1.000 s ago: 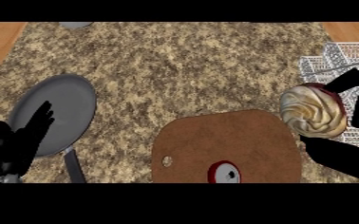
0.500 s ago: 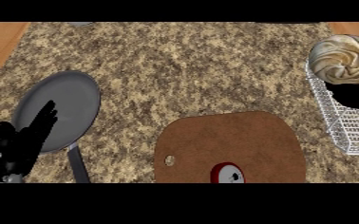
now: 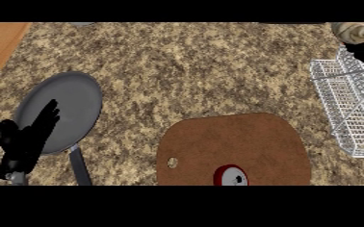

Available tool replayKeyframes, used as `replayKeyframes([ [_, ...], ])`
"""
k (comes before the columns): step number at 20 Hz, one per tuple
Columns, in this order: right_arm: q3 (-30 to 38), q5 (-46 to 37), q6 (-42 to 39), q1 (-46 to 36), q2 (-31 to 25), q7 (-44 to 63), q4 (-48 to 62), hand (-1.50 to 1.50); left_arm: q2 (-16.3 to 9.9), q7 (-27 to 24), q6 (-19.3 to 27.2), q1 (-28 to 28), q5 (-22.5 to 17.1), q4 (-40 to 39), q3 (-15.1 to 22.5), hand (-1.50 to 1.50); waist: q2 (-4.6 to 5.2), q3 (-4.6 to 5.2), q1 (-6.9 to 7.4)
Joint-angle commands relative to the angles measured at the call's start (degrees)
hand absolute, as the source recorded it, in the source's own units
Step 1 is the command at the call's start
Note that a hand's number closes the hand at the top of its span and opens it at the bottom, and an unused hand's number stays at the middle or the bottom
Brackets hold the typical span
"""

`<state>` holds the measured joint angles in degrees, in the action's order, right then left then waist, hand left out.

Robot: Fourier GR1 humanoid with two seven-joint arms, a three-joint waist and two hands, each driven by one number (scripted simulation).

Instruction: Pick the cupcake from the cutting board and place it in the tiered basket

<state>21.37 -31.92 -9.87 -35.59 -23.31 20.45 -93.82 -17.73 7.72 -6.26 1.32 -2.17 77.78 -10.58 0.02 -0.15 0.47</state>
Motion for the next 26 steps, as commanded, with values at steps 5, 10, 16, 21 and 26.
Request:
replayKeyframes([
  [5, -8.1, -18.7, -0.4, 2.2, -18.5, -13.0, 7.4, 1.50, 1.9, 1.9, 1.4, -0.3, 1.0, 2.9, 1.8, 0.00, 0.51, 0.09, 0.85],
  [10, -10.4, -21.4, 0.3, -5.8, -24.3, -21.2, 19.0, 1.50, 0.2, -0.2, -0.6, -0.2, 0.3, -0.4, 0.0, 0.00, 0.43, 0.17, 1.18],
  [16, -11.9, -24.0, 0.3, -11.7, -26.7, -26.9, 26.4, 1.50, 1.5, 1.7, 0.7, -1.9, 1.1, -0.2, 0.3, 0.00, 0.16, 0.18, 0.45],
  [21, -13.3, -26.4, -0.1, -12.2, -28.8, -32.7, 32.9, 1.50, -0.3, 4.8, -0.2, -1.9, 0.5, 3.0, -0.8, 0.00, 0.08, 0.14, 0.32],
  [26, -14.6, -27.8, -5.2, -9.0, -24.6, -25.4, 37.9, 1.50, 3.2, -1.4, 1.2, 2.0, 2.6, 1.5, 0.9, 0.00, 0.07, 0.18, 0.24],
])
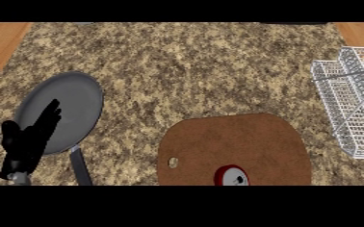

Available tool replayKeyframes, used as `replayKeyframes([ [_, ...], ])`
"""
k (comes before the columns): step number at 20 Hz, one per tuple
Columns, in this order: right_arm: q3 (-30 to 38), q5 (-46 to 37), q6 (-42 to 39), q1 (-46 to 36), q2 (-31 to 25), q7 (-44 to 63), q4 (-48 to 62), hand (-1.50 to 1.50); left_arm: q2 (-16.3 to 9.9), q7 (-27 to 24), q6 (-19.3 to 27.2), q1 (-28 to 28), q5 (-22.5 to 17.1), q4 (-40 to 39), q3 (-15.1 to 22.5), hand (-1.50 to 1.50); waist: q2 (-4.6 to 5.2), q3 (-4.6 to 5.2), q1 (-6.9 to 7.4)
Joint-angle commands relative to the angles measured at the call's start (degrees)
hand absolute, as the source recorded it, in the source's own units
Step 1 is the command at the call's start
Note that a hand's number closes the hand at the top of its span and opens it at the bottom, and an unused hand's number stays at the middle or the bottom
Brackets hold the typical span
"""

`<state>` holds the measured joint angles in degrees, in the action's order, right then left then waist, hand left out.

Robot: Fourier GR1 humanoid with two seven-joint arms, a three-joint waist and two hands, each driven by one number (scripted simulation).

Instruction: Pick the cupcake from the cutting board and place it in the tiered basket

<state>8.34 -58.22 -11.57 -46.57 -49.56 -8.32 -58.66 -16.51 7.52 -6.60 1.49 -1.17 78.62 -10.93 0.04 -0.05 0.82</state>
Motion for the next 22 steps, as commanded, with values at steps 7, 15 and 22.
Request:
replayKeyframes([
  [7, 2.9, -2.2, -7.6, -3.9, -0.3, 9.9, 15.8, -1.50, -1.0, 0.4, -1.7, 0.0, -0.3, -0.9, -0.7, 0.00, 0.30, 0.05, 0.49],
  [15, 10.4, 5.1, -1.7, -5.8, 1.5, 6.5, 12.2, -1.50, 1.2, 2.9, 1.0, 0.2, 1.4, 1.7, 0.5, 0.00, -0.10, 0.01, -0.38],
  [22, 21.9, 12.7, -7.0, -10.9, -5.6, 15.2, 15.0, -1.50, 1.1, 2.0, 1.0, 0.8, 1.1, 1.2, -0.4, 0.00, -0.29, 0.06, -0.97],
])
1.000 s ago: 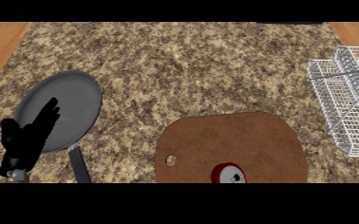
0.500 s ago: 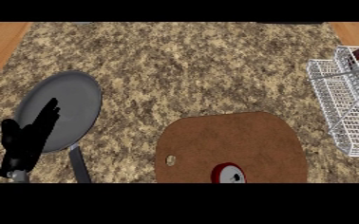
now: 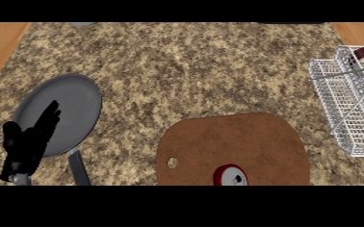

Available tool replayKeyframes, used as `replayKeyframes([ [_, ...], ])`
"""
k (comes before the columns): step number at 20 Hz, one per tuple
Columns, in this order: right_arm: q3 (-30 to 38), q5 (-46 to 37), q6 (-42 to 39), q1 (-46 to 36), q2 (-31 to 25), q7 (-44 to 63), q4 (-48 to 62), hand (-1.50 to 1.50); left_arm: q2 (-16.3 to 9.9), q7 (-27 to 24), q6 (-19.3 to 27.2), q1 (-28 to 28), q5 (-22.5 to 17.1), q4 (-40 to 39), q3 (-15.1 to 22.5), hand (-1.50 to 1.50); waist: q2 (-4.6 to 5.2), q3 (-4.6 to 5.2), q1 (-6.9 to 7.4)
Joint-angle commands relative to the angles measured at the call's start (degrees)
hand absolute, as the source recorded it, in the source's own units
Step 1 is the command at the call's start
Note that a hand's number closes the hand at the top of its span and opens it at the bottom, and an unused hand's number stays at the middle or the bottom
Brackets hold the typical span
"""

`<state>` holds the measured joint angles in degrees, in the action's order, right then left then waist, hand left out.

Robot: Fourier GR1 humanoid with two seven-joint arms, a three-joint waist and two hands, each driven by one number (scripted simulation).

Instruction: Pick the cupcake from the cutting board and place it in the tiered basket

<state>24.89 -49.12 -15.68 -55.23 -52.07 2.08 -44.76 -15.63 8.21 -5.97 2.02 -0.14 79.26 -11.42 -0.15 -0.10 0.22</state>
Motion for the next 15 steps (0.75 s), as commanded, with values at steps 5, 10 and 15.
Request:
replayKeyframes([
  [5, 15.4, 11.5, -7.5, 0.8, -8.4, 4.2, 7.4, -1.50, 1.1, 0.2, -0.1, 2.8, 0.6, 0.9, 0.8, 0.00, -0.06, 0.03, -0.89],
  [10, 27.4, 20.8, -12.3, 6.2, -14.1, -1.3, 13.1, -1.50, -2.9, 1.4, -2.5, 1.3, -2.1, 0.0, -2.9, 0.00, -0.05, -0.07, -1.77],
  [15, 35.0, 27.1, -23.2, 17.0, -19.9, -8.5, 17.7, -1.50, -1.6, 1.3, -1.8, 1.1, -2.3, 0.3, -2.7, 0.00, -0.09, -0.04, -2.14],
])
